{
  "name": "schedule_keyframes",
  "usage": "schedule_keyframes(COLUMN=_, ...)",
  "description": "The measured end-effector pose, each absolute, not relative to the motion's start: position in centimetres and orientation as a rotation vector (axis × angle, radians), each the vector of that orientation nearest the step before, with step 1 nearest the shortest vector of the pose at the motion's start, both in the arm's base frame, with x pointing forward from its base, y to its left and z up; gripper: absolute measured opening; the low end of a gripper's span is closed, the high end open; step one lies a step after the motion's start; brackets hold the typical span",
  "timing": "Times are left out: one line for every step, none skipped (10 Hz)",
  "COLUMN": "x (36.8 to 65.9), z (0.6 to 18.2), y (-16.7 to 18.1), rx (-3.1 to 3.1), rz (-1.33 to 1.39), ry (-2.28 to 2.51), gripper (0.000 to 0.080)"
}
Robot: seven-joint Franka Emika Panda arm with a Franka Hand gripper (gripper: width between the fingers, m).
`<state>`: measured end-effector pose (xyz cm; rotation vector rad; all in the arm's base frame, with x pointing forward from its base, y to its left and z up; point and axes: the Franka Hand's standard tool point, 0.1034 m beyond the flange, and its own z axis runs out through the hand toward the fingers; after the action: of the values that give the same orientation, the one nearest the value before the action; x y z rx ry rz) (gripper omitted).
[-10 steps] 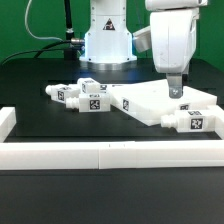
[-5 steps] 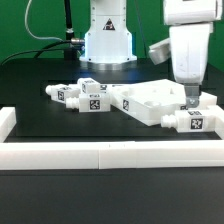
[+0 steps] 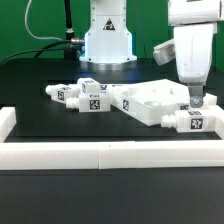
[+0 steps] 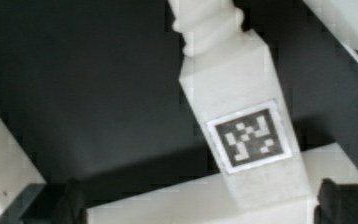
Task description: Assemble one leg
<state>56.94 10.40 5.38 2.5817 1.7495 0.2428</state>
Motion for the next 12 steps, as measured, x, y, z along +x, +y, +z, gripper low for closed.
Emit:
schedule_keyframes(x=56.7, z=4.9, y=10.5, rx=2.593, rz=0.233, ry=1.743, gripper=0.065)
schedule_keyframes(x=56.4, z=4.4, y=10.5, rx=2.603, rz=0.222, ry=1.739, gripper=0.065)
schedule_keyframes(x=56.3, z=4.0, y=10.5, rx=2.608, rz=0.215, ry=1.739, gripper=0.065)
schedule_keyframes(x=56.1, z=3.5, y=10.5, rx=2.611, rz=0.208, ry=1.742, gripper=0.065)
schedule_keyframes(x=55.8, z=3.0, y=10.5, rx=2.616, rz=0.199, ry=1.744, gripper=0.065)
schedule_keyframes(x=55.4, z=2.3, y=10.6, rx=2.622, rz=0.185, ry=1.748, gripper=0.065)
schedule_keyframes(x=55.2, z=1.9, y=10.6, rx=2.627, rz=0.174, ry=1.75, gripper=0.065)
schedule_keyframes(x=55.1, z=1.6, y=10.5, rx=2.63, rz=0.169, ry=1.75, gripper=0.065)
schedule_keyframes(x=55.2, z=1.7, y=10.5, rx=2.63, rz=0.172, ry=1.749, gripper=0.065)
schedule_keyframes(x=55.2, z=1.6, y=10.5, rx=2.63, rz=0.171, ry=1.749, gripper=0.065)
schedule_keyframes(x=55.2, z=1.6, y=10.5, rx=2.63, rz=0.171, ry=1.749, gripper=0.065)
schedule_keyframes(x=55.2, z=1.6, y=10.5, rx=2.63, rz=0.171, ry=1.749, gripper=0.0522)
